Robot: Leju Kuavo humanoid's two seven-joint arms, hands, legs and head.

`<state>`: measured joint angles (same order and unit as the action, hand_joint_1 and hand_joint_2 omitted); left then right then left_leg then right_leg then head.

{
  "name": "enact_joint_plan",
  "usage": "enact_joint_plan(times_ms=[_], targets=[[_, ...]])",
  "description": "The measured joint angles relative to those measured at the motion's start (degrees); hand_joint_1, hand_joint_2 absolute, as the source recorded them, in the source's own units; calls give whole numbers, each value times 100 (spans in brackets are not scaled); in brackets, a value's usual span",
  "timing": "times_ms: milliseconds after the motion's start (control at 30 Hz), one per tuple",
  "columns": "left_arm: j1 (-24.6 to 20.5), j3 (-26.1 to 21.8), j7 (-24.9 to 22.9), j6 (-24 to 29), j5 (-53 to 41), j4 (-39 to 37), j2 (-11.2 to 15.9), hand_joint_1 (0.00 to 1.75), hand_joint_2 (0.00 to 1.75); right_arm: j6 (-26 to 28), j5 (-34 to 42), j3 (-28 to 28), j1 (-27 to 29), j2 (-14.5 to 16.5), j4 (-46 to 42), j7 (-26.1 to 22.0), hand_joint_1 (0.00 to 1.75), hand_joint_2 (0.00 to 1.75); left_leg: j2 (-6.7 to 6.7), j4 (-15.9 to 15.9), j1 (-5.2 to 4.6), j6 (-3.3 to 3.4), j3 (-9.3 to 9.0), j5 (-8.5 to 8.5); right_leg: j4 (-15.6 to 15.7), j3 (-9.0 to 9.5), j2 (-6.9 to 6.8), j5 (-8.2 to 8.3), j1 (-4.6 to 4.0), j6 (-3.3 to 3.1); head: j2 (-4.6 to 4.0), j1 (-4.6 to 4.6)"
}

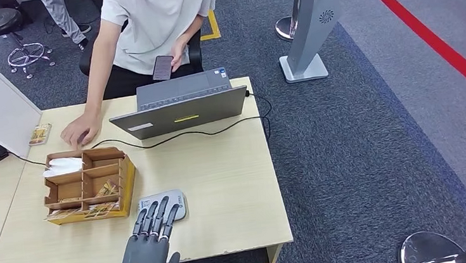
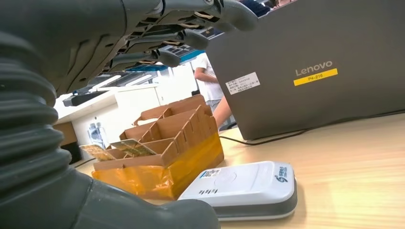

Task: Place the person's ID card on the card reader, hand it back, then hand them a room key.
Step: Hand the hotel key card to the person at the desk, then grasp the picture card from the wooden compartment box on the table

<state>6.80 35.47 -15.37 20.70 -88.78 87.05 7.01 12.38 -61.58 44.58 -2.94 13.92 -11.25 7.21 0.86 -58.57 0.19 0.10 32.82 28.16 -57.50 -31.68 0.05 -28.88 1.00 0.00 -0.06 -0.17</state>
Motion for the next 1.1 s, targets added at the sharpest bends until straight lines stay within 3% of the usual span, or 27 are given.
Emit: enact_joint_plan(times_ms=[267,600,900,1100], targets=[[123,1,25,1,0,87,49,0,175,-7,-27,16,-1,0,-1,2,0,175,-6,0,0,0,-3,0,0,5,-4,0,-4,0,1,1],[150,1,-516,128,0,120,344,0,175,-9,-118,69,-1,0,-1,8,0,175,-11,0,3,0,-4,0,-1,7,-10,0,-7,0,1,1],[181,245,-1534,221,0,315,1151,0,175,-18,-273,109,0,-2,-1,59,0,175,-12,0,6,-4,-5,-2,-1,7,-10,-2,-10,-3,1,0],[106,545,-1708,277,0,405,1515,0,175,-19,-301,110,0,-2,-1,59,0,175,-12,0,6,-4,-4,-2,-1,8,-10,-2,-9,-3,1,1]])
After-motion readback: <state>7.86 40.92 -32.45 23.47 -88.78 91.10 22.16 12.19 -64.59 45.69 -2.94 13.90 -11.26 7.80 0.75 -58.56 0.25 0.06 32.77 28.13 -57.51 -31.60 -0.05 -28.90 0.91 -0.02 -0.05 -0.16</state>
